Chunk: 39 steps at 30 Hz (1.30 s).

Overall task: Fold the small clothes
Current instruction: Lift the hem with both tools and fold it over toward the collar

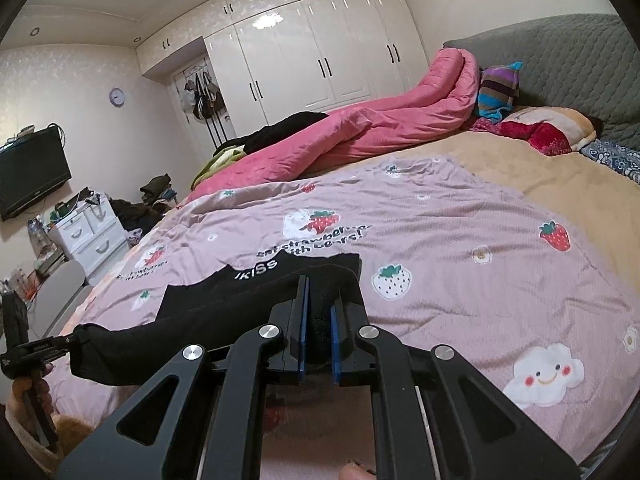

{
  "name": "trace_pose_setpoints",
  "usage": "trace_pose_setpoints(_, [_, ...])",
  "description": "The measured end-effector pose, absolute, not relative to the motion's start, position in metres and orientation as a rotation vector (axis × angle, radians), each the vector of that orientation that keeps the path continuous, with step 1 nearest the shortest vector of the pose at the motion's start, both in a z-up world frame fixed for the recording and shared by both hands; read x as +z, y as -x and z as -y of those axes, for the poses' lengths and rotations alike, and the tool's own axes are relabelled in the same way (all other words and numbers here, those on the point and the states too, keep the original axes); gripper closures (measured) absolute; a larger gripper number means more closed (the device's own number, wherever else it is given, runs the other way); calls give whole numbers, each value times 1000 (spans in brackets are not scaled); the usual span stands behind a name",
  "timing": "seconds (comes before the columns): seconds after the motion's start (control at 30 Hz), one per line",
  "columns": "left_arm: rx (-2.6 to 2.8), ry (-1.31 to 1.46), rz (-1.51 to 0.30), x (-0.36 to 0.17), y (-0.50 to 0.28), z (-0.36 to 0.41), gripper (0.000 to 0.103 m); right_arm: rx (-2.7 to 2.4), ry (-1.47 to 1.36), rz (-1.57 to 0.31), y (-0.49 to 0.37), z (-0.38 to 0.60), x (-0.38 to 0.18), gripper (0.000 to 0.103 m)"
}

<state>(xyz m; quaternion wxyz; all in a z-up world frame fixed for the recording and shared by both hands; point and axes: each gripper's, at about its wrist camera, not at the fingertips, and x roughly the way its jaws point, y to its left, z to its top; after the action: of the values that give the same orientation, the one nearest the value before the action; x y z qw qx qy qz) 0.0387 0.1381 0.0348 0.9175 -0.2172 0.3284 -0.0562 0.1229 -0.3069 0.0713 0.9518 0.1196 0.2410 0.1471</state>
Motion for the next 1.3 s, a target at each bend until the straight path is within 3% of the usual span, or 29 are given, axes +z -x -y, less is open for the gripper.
trace_pose_setpoints(1.0, [-6, 457, -722, 31, -154, -163, 98, 229, -288, -539, -239, 271, 74, 95])
trace_pose_setpoints(1.3, [26, 438, -753, 10, -183, -167, 97, 205, -262, -589, -268, 263, 41, 95])
